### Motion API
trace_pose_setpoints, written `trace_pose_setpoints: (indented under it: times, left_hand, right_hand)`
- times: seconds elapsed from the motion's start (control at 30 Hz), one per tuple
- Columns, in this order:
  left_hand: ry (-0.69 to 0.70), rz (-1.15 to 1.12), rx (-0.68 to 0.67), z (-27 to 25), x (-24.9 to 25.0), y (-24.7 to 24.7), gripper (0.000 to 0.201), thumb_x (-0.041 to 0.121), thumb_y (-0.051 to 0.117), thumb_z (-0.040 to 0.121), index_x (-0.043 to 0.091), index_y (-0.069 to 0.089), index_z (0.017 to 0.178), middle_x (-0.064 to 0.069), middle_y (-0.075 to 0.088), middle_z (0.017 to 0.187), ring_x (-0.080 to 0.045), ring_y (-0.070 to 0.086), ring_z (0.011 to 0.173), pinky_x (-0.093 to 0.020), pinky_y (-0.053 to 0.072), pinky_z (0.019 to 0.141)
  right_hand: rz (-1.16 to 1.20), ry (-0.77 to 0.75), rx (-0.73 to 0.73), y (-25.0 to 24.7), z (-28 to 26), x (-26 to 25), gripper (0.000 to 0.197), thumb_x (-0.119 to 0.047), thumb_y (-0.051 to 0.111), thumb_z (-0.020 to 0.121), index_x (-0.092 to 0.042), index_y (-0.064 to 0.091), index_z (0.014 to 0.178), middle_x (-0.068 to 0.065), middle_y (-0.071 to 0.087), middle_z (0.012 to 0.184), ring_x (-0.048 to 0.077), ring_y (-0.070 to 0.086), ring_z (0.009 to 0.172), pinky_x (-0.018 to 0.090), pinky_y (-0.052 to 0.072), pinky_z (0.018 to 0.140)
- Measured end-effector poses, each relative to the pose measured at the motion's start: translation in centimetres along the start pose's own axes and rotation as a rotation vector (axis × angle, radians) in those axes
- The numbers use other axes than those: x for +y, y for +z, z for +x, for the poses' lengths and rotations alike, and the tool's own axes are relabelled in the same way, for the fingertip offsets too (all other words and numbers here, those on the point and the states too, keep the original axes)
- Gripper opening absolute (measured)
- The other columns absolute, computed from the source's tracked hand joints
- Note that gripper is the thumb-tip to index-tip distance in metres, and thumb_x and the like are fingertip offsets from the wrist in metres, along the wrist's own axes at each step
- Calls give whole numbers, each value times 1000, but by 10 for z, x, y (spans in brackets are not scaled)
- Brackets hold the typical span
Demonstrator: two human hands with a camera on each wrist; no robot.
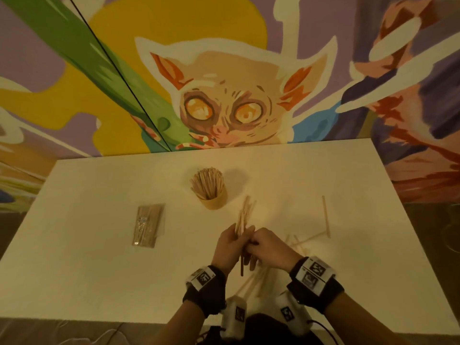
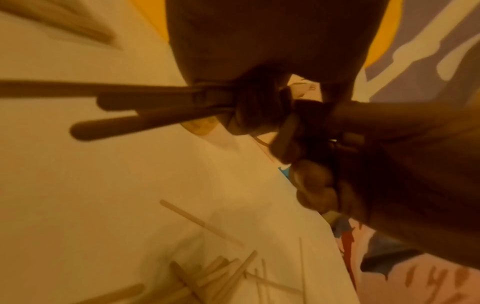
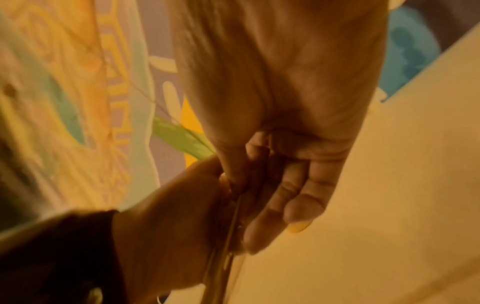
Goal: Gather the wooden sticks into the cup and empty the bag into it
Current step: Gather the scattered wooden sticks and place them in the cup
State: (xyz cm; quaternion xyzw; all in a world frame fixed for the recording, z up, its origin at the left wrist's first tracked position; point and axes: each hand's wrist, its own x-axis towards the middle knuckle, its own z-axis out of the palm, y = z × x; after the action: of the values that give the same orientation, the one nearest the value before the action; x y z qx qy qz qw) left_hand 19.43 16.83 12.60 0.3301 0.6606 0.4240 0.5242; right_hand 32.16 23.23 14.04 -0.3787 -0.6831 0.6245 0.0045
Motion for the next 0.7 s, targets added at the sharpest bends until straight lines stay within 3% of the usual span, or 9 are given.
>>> trace_pose_setpoints:
  times: [0.07, 0.13, 0.3, 0.4, 0.5, 0.6, 0.7]
  left_hand:
    - [7, 56, -25, 3, -6, -6, 37, 43, 53, 96, 9, 54, 80, -10, 61, 58, -28, 57, 49, -29, 40, 47]
    - [-15, 127, -18, 6, -13, -14, 39, 43, 47, 99, 10, 52, 79, -11, 63, 59, -29, 59, 49, -32, 42, 48]
    - [-30, 228, 47, 9, -19, -34, 40, 42, 44, 100, 11, 53, 77, -4, 61, 62, -17, 57, 50, -31, 47, 56]
    - [-92, 337, -14, 6, -22, -42, 36, 45, 44, 99, 21, 49, 73, 4, 54, 63, -13, 50, 53, -33, 45, 60]
    - [-55, 593, -152, 2, -25, -43, 37, 50, 41, 98, 29, 45, 69, 7, 50, 65, -12, 45, 58, -31, 38, 63]
    - [-22, 731, -259, 2, -25, -40, 36, 45, 46, 97, 29, 43, 65, 8, 45, 61, -10, 40, 55, -29, 30, 56]
    - [-33, 745, -272, 7, -26, -40, 30, 32, 53, 93, 24, 49, 64, 8, 46, 57, -9, 39, 51, -28, 31, 54]
  right_hand:
    - [-73, -23, 30, 10, 4, -2, 25, -8, 51, 93, -8, 71, 78, 11, 74, 75, 23, 69, 58, 26, 55, 61]
    - [-95, -32, 31, 19, 7, -1, 23, -11, 54, 93, -5, 70, 78, 12, 73, 73, 26, 68, 58, 32, 57, 66]
    - [-36, 33, -30, 8, 12, -1, 24, -18, 57, 95, -2, 73, 87, 11, 73, 74, 18, 66, 55, 25, 54, 61]
    - [157, 113, 221, -17, 16, 0, 30, -23, 53, 99, 3, 69, 96, 16, 70, 73, 23, 61, 54, 19, 44, 47]
    - [291, 165, 367, -31, 22, 1, 45, -45, 45, 100, -6, 67, 97, 19, 73, 77, 26, 61, 55, 26, 39, 49]
    - [204, 172, 219, -18, 25, -1, 47, -45, 50, 98, -3, 68, 90, 20, 73, 75, 25, 61, 52, 21, 37, 43]
    - [173, 124, 163, 3, 26, -2, 28, -25, 64, 94, 0, 67, 81, 20, 70, 67, 24, 57, 46, 16, 37, 40]
